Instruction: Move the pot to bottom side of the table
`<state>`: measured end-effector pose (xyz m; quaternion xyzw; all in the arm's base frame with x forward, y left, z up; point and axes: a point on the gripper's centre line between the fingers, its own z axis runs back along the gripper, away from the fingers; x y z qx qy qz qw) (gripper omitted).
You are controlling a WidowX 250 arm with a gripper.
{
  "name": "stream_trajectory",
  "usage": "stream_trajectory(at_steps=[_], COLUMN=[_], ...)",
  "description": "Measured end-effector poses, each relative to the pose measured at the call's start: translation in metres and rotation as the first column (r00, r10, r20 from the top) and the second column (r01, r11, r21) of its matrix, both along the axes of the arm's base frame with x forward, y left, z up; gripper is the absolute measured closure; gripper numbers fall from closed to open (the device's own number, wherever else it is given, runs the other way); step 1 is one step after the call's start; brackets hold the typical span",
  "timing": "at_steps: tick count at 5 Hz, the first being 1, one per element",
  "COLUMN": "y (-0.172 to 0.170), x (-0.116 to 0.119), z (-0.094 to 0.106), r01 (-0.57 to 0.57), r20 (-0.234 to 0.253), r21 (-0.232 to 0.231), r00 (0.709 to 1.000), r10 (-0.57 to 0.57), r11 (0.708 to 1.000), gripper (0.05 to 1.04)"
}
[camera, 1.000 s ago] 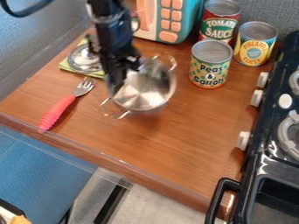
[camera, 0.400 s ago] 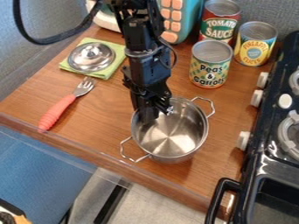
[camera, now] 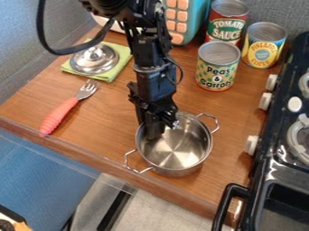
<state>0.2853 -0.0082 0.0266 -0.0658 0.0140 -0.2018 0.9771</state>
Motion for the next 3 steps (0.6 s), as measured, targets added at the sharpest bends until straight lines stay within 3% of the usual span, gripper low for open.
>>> stream_trajectory(at_steps=[1, 2, 3], y=[0.006, 0.013, 0.022], x=[0.004, 0.008, 0.004], z=[0.001, 0.025, 0.054], r01=[-0.016, -0.021, -0.041], r20=[0.010, 0.097, 0.136], r21=[0.036, 0.082, 0.092], r00=[1.000, 0.995, 0.990], r10=[0.016, 0.013, 0.028], r11=[0.999, 0.996, 0.995], gripper=[0.542, 0.239, 0.068])
